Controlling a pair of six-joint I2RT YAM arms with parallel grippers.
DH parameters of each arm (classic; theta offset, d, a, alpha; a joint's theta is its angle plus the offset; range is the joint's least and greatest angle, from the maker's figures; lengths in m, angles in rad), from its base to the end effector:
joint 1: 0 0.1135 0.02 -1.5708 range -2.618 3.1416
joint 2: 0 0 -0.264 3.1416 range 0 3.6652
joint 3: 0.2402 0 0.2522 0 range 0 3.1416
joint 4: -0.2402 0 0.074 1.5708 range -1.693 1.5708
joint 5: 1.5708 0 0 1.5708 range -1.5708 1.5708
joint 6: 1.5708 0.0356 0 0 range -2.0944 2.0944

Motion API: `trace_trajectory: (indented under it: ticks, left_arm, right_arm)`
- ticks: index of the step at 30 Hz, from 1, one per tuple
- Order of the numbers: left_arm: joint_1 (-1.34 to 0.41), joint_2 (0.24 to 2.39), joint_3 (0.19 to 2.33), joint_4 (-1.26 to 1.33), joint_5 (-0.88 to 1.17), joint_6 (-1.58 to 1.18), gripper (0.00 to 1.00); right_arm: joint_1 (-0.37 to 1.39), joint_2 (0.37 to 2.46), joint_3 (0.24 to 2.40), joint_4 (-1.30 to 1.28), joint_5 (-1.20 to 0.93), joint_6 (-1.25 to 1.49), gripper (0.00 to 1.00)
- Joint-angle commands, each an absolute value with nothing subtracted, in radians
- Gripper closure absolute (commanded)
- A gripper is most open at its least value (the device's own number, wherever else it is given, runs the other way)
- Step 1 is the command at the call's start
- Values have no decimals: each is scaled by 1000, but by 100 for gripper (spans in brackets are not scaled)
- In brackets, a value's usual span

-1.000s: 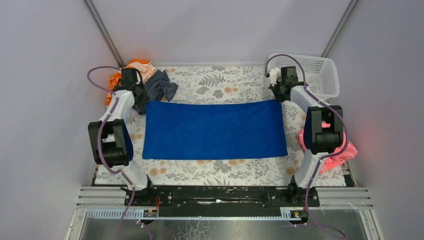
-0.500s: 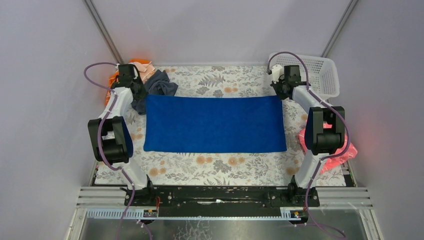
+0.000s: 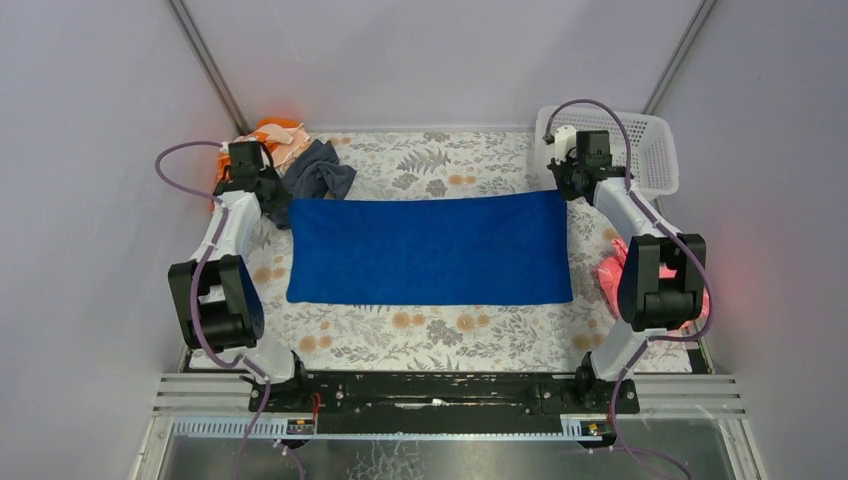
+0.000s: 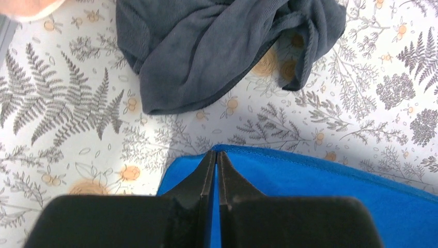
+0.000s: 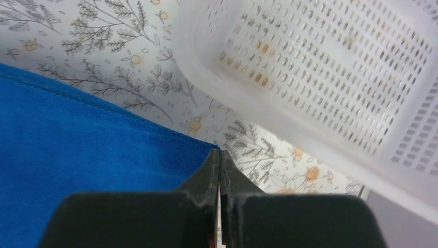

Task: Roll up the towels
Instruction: Fold the towel at the center of the board.

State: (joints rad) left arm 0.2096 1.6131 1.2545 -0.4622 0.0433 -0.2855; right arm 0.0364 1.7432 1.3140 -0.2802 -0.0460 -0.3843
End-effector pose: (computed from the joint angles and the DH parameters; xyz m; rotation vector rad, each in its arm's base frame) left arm 0.3488 0.0726 0.2673 -0.5664 2.3244 -0.0875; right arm 0.3958 0.0160 0.2548 -0.5002 2.2272 -0.1298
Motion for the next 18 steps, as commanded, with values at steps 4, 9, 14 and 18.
trace_trajectory:
  ticks: [4, 9, 14, 18]
  left_arm:
    - [234, 1493, 1122, -421, -8, -350, 100]
    - [265, 1408, 1044, -410, -7, -380, 100]
    - [275, 1323, 975, -407, -4, -403, 100]
    - [276, 1272, 916, -415, -10, -414, 100]
  right_arm:
    - [34, 1548, 1152, -222, -13, -160, 100]
    - [34, 1412, 977, -102, 73, -131, 100]
    - [34, 1344, 922, -124, 91, -155, 100]
    - [35, 1300, 881, -151, 94, -120, 100]
